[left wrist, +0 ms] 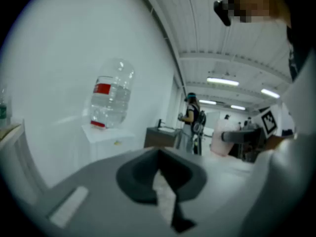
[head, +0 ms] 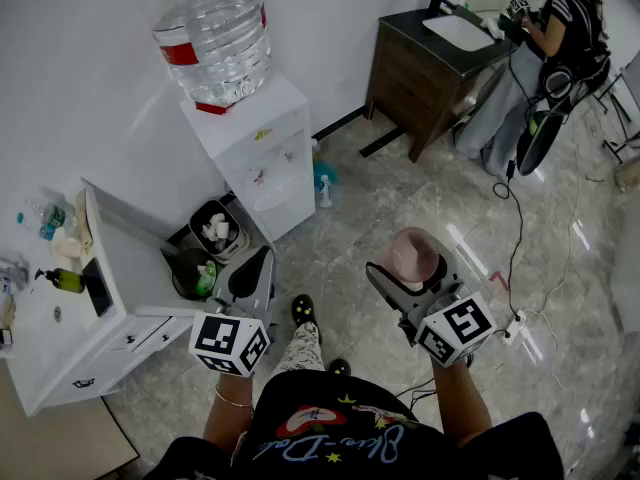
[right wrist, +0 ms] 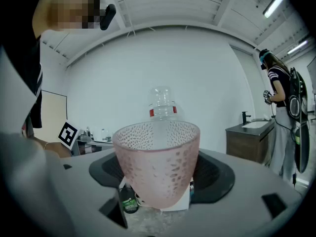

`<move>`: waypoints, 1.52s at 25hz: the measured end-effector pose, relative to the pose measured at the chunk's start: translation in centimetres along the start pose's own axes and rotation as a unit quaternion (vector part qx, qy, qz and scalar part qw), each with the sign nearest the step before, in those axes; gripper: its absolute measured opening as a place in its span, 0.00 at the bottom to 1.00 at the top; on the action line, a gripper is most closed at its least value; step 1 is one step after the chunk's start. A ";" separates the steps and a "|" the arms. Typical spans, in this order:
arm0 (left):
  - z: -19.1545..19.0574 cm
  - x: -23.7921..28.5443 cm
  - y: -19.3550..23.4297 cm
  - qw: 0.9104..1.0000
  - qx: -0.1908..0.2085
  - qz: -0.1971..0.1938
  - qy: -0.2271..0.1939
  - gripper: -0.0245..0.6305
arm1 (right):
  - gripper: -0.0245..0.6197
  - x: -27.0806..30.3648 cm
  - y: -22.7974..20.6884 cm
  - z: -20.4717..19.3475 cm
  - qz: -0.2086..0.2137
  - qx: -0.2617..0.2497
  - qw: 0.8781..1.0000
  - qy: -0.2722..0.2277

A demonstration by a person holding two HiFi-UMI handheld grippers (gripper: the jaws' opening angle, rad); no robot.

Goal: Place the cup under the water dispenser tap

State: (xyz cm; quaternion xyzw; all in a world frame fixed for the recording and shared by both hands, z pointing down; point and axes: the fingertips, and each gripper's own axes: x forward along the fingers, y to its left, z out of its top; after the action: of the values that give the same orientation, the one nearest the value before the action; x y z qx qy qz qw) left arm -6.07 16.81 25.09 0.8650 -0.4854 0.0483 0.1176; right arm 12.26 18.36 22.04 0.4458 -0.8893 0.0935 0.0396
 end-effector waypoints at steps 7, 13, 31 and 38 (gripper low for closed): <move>1.3 8.5 6.5 0.999 0.013 -0.031 -0.011 0.03 | 0.62 11.6 -5.0 0.5 -0.014 -0.009 1.000 0.005; -1.6 14.0 11.5 0.999 -0.003 -0.050 0.001 0.03 | 0.62 21.8 -7.5 -2.7 -0.010 -0.005 1.000 0.009; -20.6 20.4 17.9 0.994 -0.090 -0.010 0.063 0.03 | 0.62 40.2 -11.7 -30.2 -0.001 -0.017 0.996 0.090; -25.6 19.0 17.5 0.989 -0.116 -0.001 0.096 0.03 | 0.62 45.7 -12.5 -34.9 0.023 -0.030 0.996 0.076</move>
State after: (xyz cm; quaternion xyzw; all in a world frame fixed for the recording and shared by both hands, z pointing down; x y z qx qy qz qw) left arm -10.19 -1.32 56.38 0.8375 -0.4733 0.0740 0.2630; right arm -5.57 -17.87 64.87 0.4153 -0.8963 0.1008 0.1179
